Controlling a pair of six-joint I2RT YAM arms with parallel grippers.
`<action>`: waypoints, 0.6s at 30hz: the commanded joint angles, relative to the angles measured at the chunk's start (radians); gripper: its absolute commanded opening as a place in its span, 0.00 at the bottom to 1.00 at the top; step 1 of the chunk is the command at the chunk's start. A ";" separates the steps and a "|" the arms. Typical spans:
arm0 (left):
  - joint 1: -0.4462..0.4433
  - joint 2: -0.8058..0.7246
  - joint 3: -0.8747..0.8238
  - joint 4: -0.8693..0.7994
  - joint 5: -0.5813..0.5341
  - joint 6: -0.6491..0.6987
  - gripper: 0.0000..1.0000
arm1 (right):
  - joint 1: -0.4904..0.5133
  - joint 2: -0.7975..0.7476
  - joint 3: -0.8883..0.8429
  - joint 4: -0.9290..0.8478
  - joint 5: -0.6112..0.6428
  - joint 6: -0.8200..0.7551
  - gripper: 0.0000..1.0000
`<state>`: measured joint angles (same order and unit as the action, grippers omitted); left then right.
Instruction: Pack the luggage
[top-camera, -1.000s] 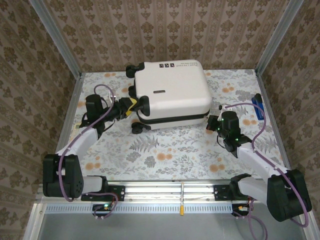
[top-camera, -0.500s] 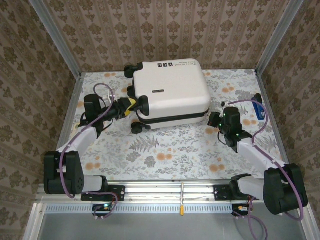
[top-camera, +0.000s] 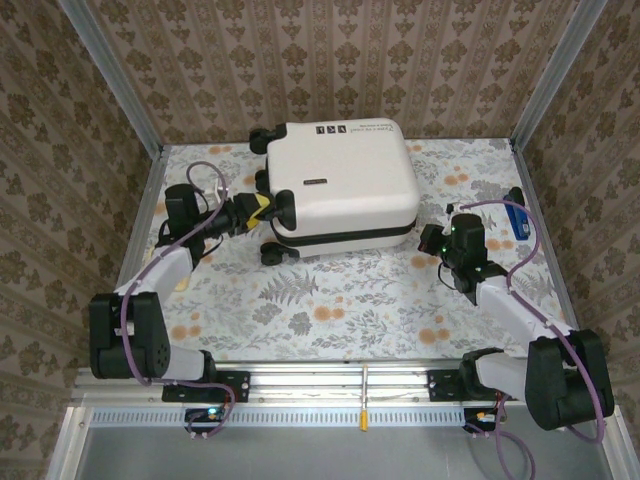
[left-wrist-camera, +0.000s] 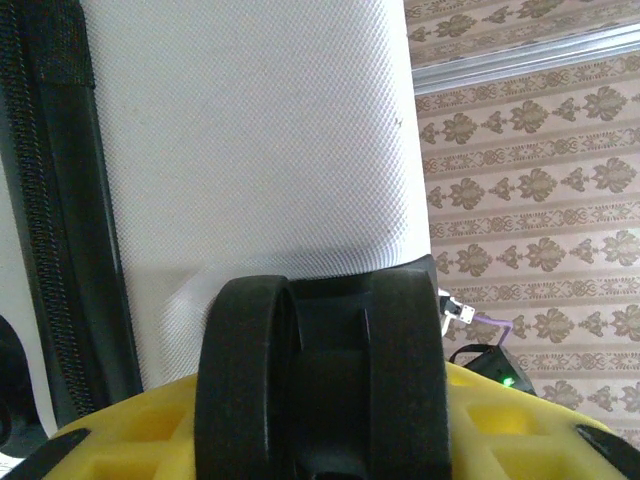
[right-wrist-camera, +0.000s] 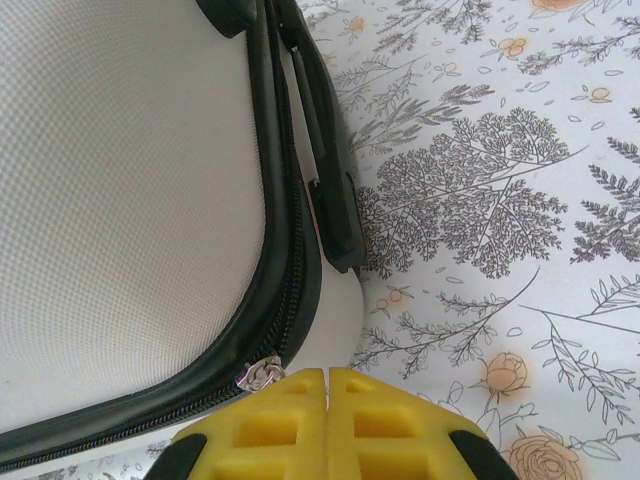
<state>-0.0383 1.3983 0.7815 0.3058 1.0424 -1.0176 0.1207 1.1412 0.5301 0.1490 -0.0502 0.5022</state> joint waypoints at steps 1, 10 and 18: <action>0.073 0.047 0.049 -0.063 -0.141 0.138 0.13 | -0.059 -0.029 0.004 -0.094 0.195 0.008 0.00; 0.138 0.108 0.108 -0.151 -0.083 0.255 0.12 | -0.106 -0.041 0.008 -0.089 0.206 0.023 0.00; 0.150 0.148 0.117 -0.127 -0.040 0.268 0.12 | -0.128 -0.021 0.013 0.025 0.067 -0.019 0.00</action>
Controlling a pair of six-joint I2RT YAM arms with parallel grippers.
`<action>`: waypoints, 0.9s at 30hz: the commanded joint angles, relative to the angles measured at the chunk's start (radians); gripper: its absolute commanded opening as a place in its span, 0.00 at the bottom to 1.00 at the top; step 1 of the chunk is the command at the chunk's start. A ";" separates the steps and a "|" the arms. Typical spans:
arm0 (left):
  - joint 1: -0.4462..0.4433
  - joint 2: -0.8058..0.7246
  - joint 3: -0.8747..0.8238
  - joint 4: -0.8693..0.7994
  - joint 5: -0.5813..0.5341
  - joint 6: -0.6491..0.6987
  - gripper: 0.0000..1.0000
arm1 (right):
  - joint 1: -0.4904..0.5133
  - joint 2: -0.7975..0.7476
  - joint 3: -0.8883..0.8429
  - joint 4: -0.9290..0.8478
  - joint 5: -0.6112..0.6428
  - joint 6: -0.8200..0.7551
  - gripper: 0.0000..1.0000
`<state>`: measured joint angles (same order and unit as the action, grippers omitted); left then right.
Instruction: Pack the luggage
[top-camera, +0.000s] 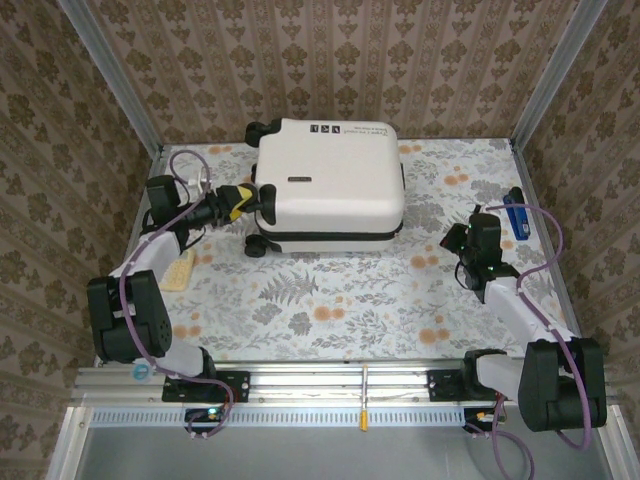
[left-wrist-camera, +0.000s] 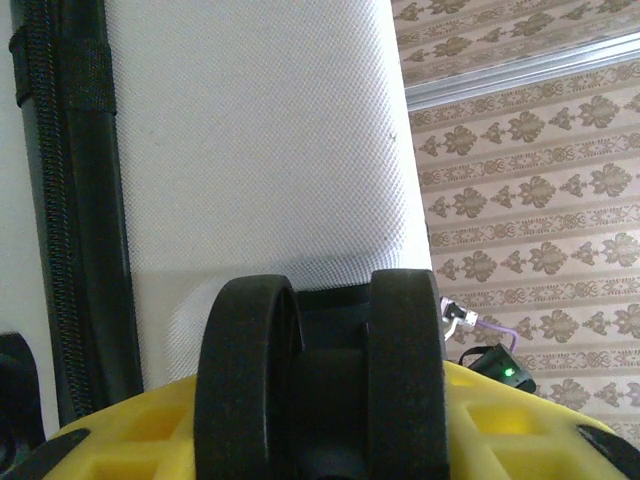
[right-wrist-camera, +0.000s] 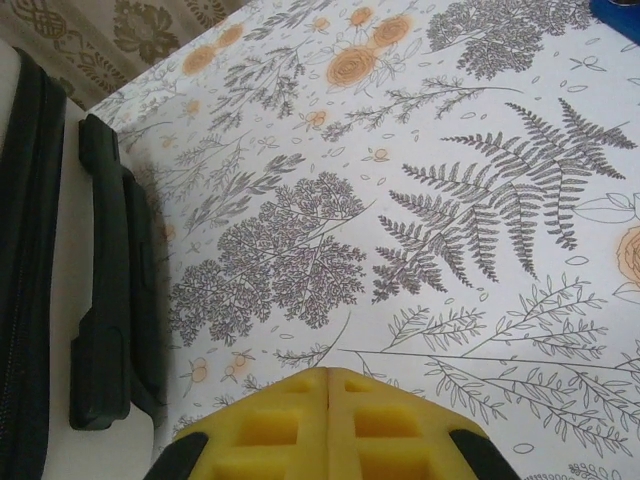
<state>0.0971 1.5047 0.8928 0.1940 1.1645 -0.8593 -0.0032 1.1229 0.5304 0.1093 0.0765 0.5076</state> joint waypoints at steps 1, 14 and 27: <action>0.015 0.043 0.009 -0.017 -0.163 0.110 0.12 | -0.005 -0.005 0.006 0.086 -0.110 -0.035 0.00; -0.053 -0.093 0.040 -0.254 -0.313 0.217 0.70 | 0.053 0.002 0.032 0.069 -0.308 -0.072 0.11; -0.235 -0.385 -0.013 -0.417 -0.638 0.237 0.80 | 0.093 0.071 0.108 0.175 -0.452 0.006 0.70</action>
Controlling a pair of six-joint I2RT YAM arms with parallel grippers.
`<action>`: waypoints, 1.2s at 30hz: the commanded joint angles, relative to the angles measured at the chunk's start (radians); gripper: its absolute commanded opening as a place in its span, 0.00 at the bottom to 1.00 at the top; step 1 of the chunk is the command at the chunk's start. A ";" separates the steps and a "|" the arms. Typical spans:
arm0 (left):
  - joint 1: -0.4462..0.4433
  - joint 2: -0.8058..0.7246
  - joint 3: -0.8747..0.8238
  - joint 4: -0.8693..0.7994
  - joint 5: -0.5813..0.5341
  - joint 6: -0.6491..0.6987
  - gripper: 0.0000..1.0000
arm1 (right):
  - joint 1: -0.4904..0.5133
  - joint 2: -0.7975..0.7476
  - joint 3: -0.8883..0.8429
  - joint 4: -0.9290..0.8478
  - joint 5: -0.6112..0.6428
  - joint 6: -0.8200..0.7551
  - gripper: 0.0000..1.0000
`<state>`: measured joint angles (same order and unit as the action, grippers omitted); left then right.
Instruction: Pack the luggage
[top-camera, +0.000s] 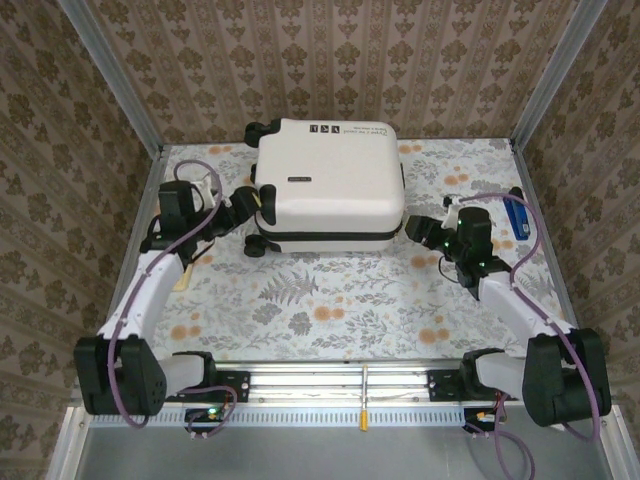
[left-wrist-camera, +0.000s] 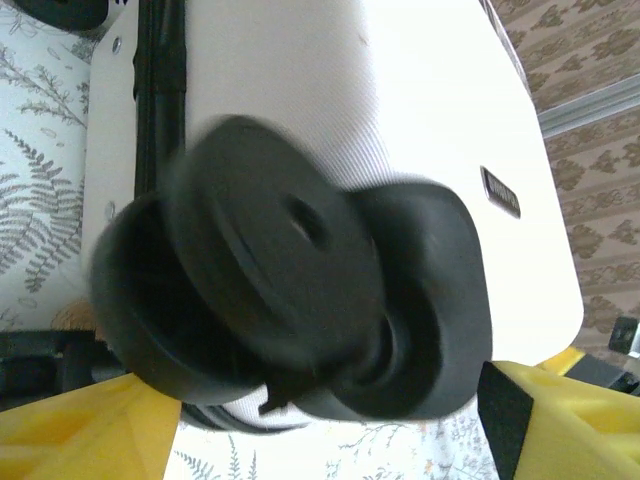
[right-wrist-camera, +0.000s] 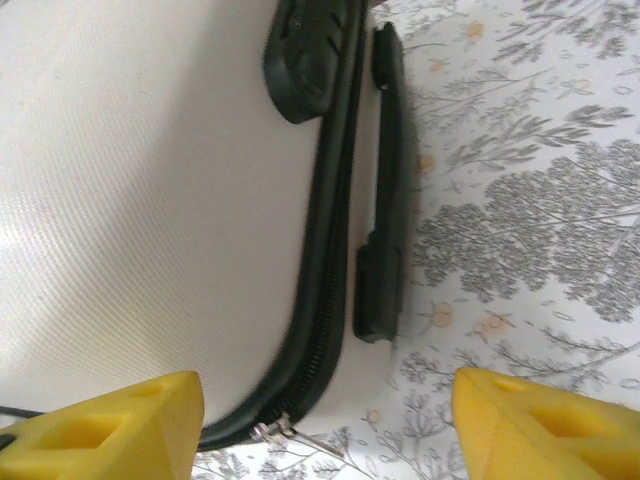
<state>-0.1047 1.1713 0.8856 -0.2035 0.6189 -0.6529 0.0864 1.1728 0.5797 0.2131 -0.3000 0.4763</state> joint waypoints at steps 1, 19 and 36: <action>-0.045 -0.058 -0.002 -0.029 -0.106 0.032 0.81 | 0.004 0.030 0.067 0.080 -0.086 0.043 0.72; -0.122 0.061 0.104 -0.011 -0.148 0.077 0.82 | 0.037 0.212 0.225 0.231 -0.418 0.092 0.81; -0.055 0.116 0.169 -0.091 -0.184 0.146 0.82 | 0.310 0.121 0.062 0.086 -0.170 -0.048 0.67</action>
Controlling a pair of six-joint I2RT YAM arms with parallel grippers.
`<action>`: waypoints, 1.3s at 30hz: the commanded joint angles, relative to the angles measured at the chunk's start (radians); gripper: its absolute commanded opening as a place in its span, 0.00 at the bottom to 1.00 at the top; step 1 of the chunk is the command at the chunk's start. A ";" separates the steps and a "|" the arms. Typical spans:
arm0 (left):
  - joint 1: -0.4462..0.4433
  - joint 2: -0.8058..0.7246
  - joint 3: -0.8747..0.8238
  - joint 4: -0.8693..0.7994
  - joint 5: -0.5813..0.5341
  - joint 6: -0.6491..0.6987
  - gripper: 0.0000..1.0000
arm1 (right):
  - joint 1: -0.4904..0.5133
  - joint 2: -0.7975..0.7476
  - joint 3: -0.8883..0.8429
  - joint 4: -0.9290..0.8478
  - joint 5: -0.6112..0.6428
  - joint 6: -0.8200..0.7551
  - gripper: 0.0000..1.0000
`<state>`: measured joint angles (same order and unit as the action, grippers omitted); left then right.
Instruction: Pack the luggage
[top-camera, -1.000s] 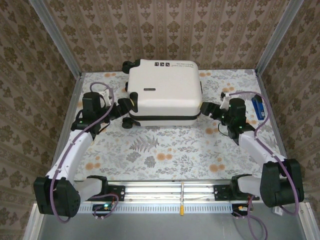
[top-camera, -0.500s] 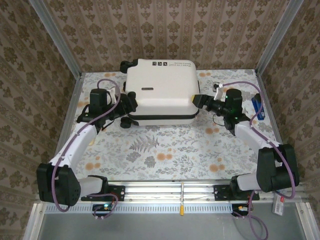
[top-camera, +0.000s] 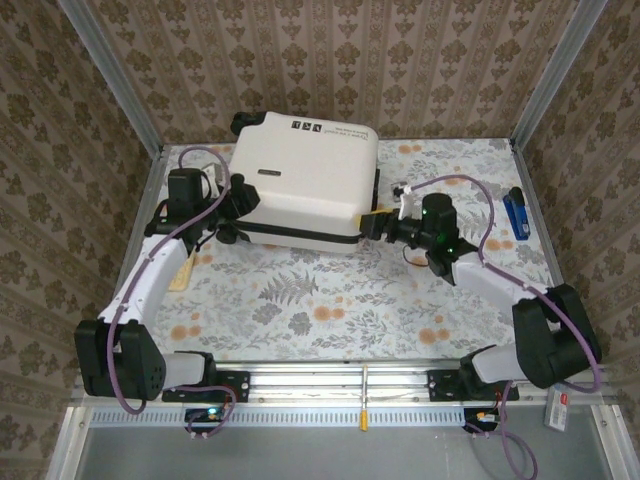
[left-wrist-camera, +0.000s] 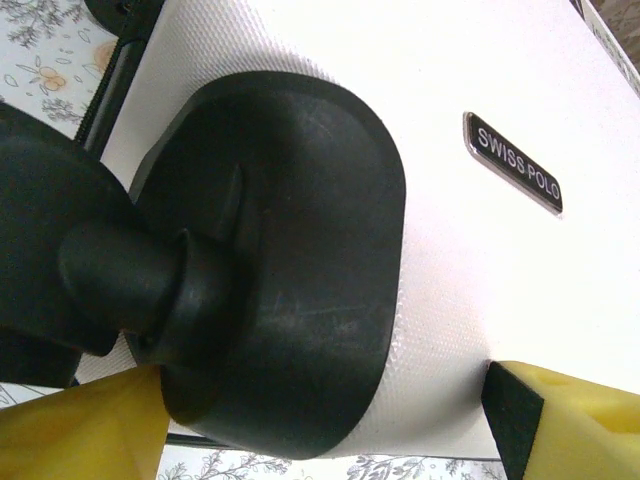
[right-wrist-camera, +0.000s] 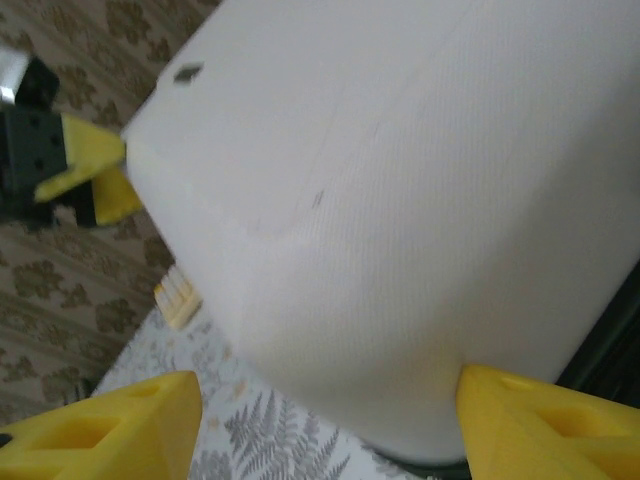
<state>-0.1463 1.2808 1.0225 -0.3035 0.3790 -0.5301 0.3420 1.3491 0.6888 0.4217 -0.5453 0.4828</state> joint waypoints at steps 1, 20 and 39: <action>-0.013 0.006 0.032 0.010 0.055 0.022 0.82 | 0.062 -0.073 -0.065 -0.139 0.123 -0.067 0.66; -0.128 -0.083 0.092 -0.086 -0.060 0.054 0.82 | 0.157 0.100 -0.115 -0.007 0.417 -0.178 0.52; -0.445 0.046 0.339 -0.286 -0.384 0.201 0.82 | 0.129 0.101 -0.114 0.070 0.484 -0.253 0.00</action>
<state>-0.5381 1.2808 1.3025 -0.5457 0.0761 -0.3805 0.4831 1.4921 0.5823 0.4423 -0.1047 0.2550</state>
